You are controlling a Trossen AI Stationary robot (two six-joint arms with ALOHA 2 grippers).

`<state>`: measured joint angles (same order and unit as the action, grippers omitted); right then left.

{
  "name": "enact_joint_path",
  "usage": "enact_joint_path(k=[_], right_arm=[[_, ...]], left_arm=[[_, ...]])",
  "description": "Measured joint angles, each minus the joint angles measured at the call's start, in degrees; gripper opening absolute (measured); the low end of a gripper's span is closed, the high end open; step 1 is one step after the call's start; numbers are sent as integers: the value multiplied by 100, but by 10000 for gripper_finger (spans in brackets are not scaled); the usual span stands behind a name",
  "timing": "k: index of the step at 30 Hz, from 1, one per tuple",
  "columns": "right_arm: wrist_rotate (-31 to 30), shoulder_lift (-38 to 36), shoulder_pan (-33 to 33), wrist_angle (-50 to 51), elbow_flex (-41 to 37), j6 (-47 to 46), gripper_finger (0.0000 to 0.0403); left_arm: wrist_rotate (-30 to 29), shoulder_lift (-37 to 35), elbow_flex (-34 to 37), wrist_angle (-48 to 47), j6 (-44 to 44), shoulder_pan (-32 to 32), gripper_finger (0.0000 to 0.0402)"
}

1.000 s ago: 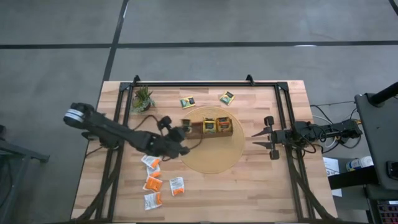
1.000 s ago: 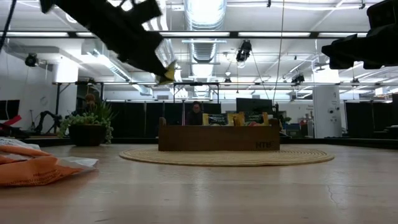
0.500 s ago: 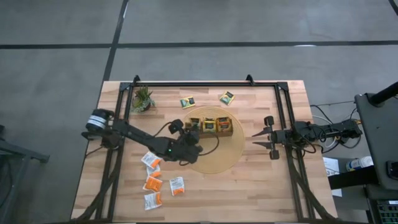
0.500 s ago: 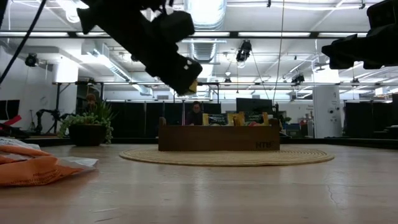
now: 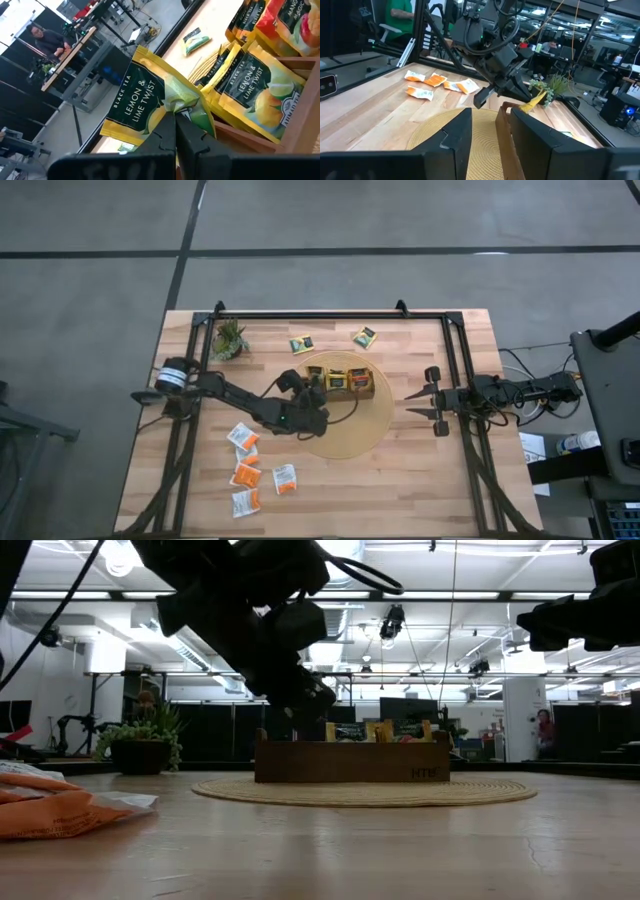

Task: Pick & Place Tea
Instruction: Put the yellow tea bag into the left section of the wooden organizer

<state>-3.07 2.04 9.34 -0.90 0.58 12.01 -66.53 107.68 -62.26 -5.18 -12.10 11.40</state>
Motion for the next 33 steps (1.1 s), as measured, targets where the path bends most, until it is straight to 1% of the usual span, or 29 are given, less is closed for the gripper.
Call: enact_joint_path(k=[7, 14, 26, 29, 33], right_arm=[[0, -2, 0, 1, 0, 0, 124], [0, -2, 0, 0, 0, 2, 118], [1, -2, 0, 0, 0, 2, 130], [1, -2, 0, 1, 0, 2, 129], [0, -2, 0, 2, 0, 2, 124]], left_arm=[[15, 101, 0, -15, -2, -29, 0], [19, 101, 2, -384, -12, -46, 0], [25, 101, 2, -583, 22, -46, 0], [25, 101, 2, -606, 16, -46, 8], [25, 99, 2, -604, 16, -46, 31]])
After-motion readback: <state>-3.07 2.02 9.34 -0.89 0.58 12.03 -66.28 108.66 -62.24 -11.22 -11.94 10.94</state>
